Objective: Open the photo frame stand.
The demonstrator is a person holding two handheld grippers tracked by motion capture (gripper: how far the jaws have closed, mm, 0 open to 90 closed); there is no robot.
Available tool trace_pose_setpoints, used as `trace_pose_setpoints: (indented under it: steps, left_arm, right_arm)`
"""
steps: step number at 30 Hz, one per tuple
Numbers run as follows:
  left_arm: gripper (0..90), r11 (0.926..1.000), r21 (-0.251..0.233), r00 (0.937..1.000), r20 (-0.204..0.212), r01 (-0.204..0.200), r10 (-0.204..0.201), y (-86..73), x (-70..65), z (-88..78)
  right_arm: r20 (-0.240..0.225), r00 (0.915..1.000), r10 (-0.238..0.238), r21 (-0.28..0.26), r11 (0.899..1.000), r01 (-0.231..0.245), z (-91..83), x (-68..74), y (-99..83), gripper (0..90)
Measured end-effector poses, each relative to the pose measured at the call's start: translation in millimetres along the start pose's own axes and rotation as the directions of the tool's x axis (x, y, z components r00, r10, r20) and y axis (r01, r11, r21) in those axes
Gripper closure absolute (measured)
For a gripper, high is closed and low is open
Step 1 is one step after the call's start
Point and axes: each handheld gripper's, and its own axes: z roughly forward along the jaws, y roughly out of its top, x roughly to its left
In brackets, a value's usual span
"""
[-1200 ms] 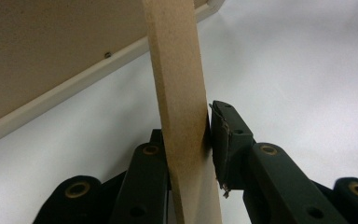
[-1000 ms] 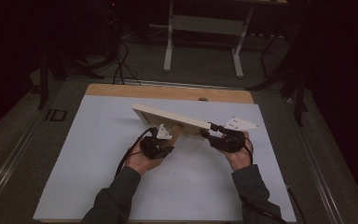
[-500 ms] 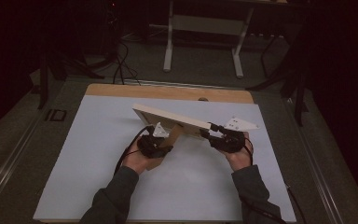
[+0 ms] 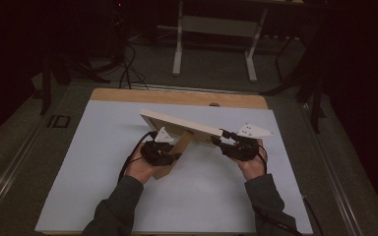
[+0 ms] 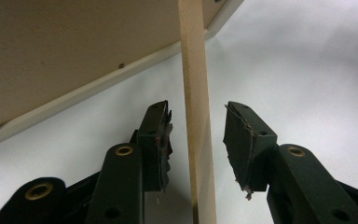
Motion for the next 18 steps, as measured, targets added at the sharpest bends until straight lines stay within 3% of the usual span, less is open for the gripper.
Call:
trace_pose_setpoints:
  steps: [9,18]
  left_arm:
    - [59.7,0.9986,-0.041,0.9994,0.013,0.033,-0.032,-4.5,4.6,-17.5]
    - [59.7,0.9891,-0.119,0.9962,0.022,0.086,-0.084,-14.3,7.6,-36.9]
  right_arm:
    - [0.0,1.0,0.0,-0.001,1.0,0.0,-0.1,0.1,-0.3,55.0]
    - [0.002,1.0,0.0,0.0,1.0,0.0,-0.3,0.3,-0.4,54.9]
